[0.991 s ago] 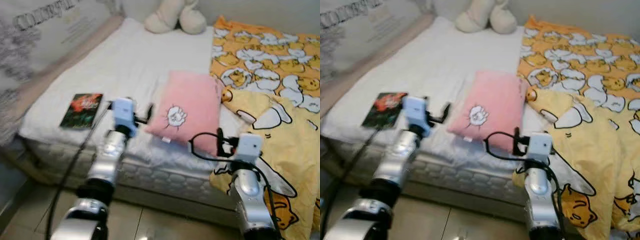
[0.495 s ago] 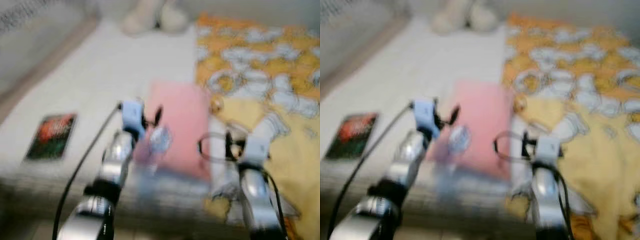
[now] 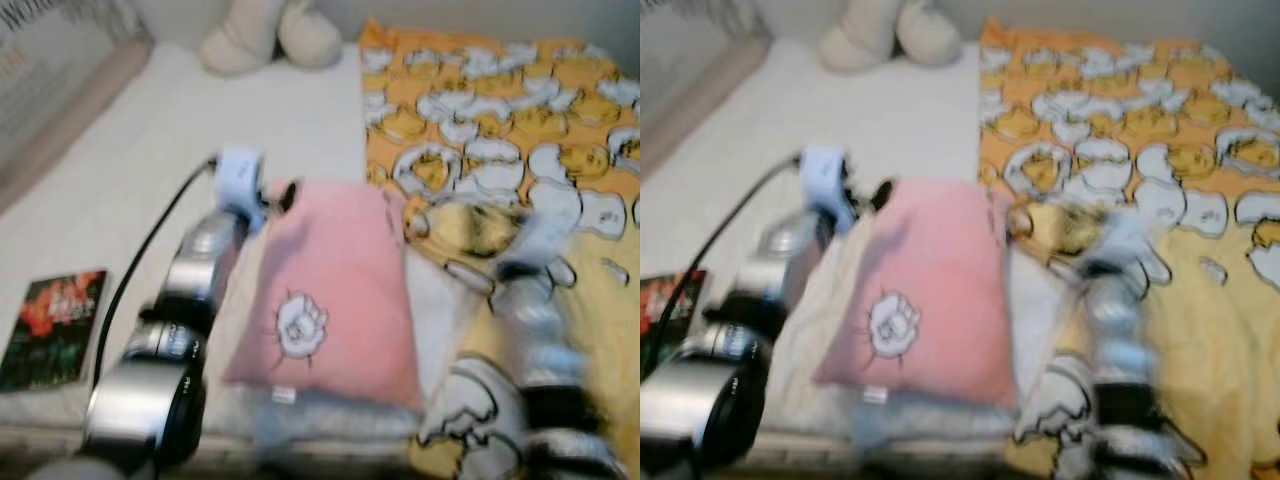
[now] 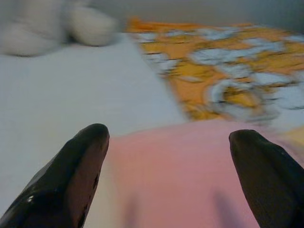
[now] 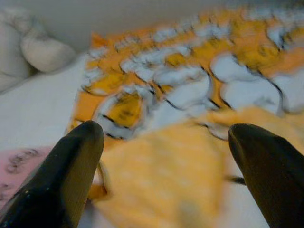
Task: Clean up the room
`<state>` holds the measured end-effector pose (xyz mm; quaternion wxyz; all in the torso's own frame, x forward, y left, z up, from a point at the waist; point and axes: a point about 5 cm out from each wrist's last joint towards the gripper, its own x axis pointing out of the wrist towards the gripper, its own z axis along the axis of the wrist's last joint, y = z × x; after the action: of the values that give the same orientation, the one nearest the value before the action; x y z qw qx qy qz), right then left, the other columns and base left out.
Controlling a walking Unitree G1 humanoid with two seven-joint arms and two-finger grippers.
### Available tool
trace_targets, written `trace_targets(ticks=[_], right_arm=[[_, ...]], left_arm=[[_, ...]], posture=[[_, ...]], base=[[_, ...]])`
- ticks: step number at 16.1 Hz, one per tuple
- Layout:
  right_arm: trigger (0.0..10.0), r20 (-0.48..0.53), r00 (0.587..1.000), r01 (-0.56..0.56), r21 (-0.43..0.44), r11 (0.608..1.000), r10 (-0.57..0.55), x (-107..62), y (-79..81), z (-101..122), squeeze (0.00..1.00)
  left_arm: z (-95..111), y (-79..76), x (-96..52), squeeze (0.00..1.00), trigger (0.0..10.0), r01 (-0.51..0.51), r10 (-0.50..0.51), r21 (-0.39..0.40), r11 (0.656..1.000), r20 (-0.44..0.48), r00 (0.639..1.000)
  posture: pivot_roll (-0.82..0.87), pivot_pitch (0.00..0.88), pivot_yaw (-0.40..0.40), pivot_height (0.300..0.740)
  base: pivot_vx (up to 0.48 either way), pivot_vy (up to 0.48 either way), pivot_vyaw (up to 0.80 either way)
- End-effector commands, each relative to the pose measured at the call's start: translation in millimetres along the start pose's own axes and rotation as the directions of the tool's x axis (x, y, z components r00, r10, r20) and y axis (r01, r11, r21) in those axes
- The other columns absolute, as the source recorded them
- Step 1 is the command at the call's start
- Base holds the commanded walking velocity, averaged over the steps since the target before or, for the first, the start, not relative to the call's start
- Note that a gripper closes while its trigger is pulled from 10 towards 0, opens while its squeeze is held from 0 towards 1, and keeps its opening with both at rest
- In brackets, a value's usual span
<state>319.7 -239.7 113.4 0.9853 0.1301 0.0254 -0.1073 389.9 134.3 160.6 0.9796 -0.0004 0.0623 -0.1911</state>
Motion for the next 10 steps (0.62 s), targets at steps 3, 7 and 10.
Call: trace_targets(ticks=[3, 7, 10], right_arm=[[10.0, -0.24, 0.95, -0.143, 0.243, 0.959, 0.202, -11.6, -2.1, -20, 0.0], [10.0, -0.352, 0.898, -0.133, 0.358, 0.924, 0.266, -15.6, -4.3, -45, 0.0], [10.0, -0.346, 0.885, -0.163, 0.396, 0.904, 0.311, -8.5, 4.8, -57, 0.0]], left_arm=[[-2, 41.7, -16.3, 0.0, 10.0, -0.041, 0.026, -0.1, 0.994, -0.141, 0.99], [-26, 53.5, -26.9, 0.0, 10.0, -0.07, 0.001, -0.212, 0.975, -0.311, 0.95], [-48, 40.6, -26.5, 0.0, 10.0, -0.065, -0.066, -0.347, 0.936, -0.352, 0.934]], posture=[[0.08, 0.0, 0.033, 0.74], [0.09, 0.0, 0.046, 0.74], [0.08, 0.0, 0.04, 0.74]], base=[[0.0, 0.0, 0.0], [0.0, 0.0, 0.0], [0.0, 0.0, 0.0]])
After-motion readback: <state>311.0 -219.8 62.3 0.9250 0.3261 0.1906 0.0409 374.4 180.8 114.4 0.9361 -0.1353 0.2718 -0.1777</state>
